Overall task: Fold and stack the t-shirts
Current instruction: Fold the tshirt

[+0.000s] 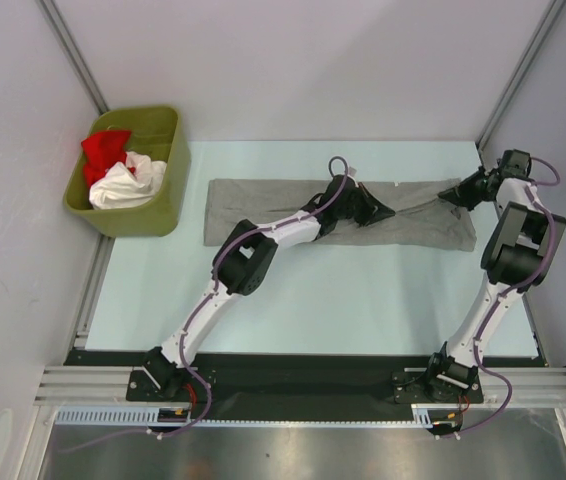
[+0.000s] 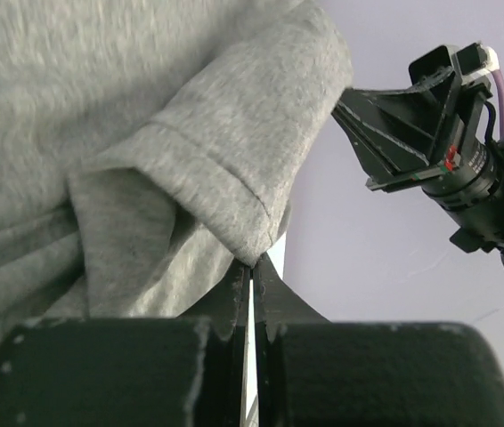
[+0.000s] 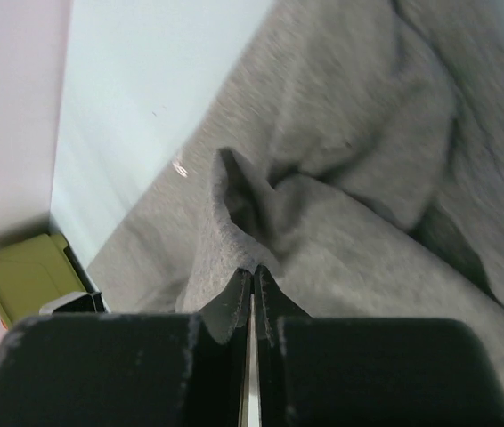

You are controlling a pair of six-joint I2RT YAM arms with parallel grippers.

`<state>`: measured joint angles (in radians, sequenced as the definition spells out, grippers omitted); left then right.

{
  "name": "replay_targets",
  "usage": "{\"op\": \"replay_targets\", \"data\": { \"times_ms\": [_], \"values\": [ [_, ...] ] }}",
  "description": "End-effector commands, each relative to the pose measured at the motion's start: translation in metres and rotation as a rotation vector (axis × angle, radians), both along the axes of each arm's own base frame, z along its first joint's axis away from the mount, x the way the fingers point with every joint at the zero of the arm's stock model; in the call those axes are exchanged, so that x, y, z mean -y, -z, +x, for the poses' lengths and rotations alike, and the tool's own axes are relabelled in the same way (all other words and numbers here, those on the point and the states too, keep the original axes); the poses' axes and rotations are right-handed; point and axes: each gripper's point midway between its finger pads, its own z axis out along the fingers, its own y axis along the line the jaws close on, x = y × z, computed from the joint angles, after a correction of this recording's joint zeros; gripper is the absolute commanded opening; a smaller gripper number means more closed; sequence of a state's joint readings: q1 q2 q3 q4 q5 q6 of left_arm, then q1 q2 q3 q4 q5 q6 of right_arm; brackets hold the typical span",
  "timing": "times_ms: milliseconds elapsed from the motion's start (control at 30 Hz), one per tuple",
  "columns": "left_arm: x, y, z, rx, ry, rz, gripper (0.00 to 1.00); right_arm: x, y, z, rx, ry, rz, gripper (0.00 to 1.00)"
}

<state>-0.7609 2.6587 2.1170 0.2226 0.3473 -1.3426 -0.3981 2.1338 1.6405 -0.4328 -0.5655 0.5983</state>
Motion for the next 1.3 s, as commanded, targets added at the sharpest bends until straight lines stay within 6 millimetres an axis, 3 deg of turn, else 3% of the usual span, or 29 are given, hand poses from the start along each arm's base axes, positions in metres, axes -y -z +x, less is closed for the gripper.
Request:
{"op": "replay_targets", "data": {
  "times_ms": [0, 233, 400, 467, 533, 567, 633, 700, 733, 767, 800, 833, 867, 933, 967, 1000, 1033, 1067, 1100, 1167, 1233, 1267],
  "values": [
    [0.009, -0.071, -0.018, 0.084, 0.077, -0.094, 0.0, 0.015, -0.034, -0.017, 0.039, 0.018, -0.037, 0.0],
    [0.027, -0.064, -0.047, 0.052, 0.144, -0.108, 0.0, 0.027, -0.03, -0.036, 0.004, 0.015, -0.073, 0.0],
    [0.029, -0.047, -0.06, 0.014, 0.172, -0.076, 0.1, 0.03, -0.005, -0.043, -0.058, 0.006, -0.07, 0.0],
    [0.02, -0.032, -0.062, -0.008, 0.174, -0.001, 0.19, 0.031, 0.006, -0.053, -0.124, 0.017, -0.073, 0.08],
    [0.009, -0.039, -0.06, 0.057, 0.19, 0.049, 0.23, 0.038, 0.011, -0.06, -0.166, 0.034, -0.124, 0.19],
    [0.001, -0.034, -0.062, 0.046, 0.196, 0.103, 0.26, 0.046, 0.014, -0.066, -0.198, 0.053, -0.17, 0.27],
    [-0.012, -0.052, -0.056, 0.123, 0.204, 0.159, 0.36, 0.053, 0.004, -0.068, -0.19, 0.067, -0.221, 0.31],
    [-0.03, -0.051, -0.053, 0.114, 0.207, 0.211, 0.4, 0.061, 0.0, -0.071, -0.202, 0.086, -0.266, 0.42],
    [-0.038, -0.072, -0.054, 0.158, 0.215, 0.211, 0.4, 0.063, -0.005, -0.07, -0.201, 0.094, -0.287, 0.47],
    [-0.048, -0.073, -0.055, 0.152, 0.219, 0.236, 0.4, 0.066, -0.013, -0.071, -0.194, 0.11, -0.314, 0.58],
    [-0.062, -0.075, -0.053, 0.159, 0.216, 0.255, 0.4, 0.066, -0.018, -0.071, -0.184, 0.12, -0.323, 0.61],
    [-0.074, -0.102, -0.054, 0.242, 0.231, 0.26, 0.4, 0.066, -0.019, -0.073, -0.185, 0.127, -0.326, 0.66],
    [-0.09, -0.106, -0.057, 0.249, 0.233, 0.303, 0.4, 0.065, -0.027, -0.074, -0.166, 0.149, -0.317, 0.71],
    [-0.13, -0.094, -0.058, 0.282, 0.247, 0.398, 0.42, 0.057, -0.028, -0.077, -0.14, 0.151, -0.292, 0.74],
    [-0.157, -0.12, -0.056, 0.324, 0.22, 0.409, 0.43, 0.053, -0.032, -0.082, -0.111, 0.163, -0.297, 0.79],
    [-0.179, -0.098, -0.065, 0.324, 0.247, 0.47, 0.44, 0.045, -0.03, -0.084, -0.104, 0.156, -0.292, 0.81],
    [-0.203, -0.122, -0.065, 0.373, 0.224, 0.461, 0.44, 0.032, -0.032, -0.085, -0.06, 0.139, -0.256, 0.83],
    [-0.208, -0.103, -0.072, 0.356, 0.255, 0.489, 0.44, 0.023, -0.025, -0.085, -0.042, 0.111, -0.23, 0.83],
    [-0.234, -0.104, -0.078, 0.382, 0.246, 0.517, 0.43, 0.006, -0.036, -0.074, 0.036, 0.091, -0.172, 0.82],
    [-0.256, -0.1, -0.08, 0.382, 0.226, 0.533, 0.4, -0.016, -0.029, -0.07, 0.082, 0.071, -0.074, 0.77],
    [-0.268, -0.093, -0.093, 0.349, 0.23, 0.522, 0.38, -0.041, -0.029, -0.055, 0.117, 0.076, 0.075, 0.69],
    [-0.27, -0.091, -0.096, 0.338, 0.228, 0.514, 0.38, -0.052, -0.043, -0.039, 0.22, 0.044, 0.123, 0.6]
  ]
}}
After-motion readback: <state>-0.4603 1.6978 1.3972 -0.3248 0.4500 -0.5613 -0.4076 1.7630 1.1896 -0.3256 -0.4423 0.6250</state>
